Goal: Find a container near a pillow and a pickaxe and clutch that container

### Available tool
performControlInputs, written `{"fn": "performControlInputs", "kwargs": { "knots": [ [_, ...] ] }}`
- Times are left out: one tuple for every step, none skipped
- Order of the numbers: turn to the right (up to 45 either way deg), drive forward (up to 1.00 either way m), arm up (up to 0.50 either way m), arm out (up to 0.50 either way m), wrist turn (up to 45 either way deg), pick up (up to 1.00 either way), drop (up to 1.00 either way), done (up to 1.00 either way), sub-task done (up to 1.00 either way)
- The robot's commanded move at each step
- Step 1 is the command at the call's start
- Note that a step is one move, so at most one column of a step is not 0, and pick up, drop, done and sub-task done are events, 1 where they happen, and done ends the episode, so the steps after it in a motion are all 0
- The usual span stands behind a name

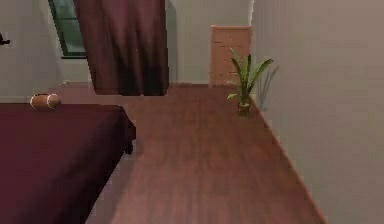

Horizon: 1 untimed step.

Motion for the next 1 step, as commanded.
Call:
{"fn": "performControlInputs", "kwargs": {
  "knots": [
    [0.0,1.0,0.0,0.0,0.0,0.0,0.0,0.0,0.0]
  ]
}}
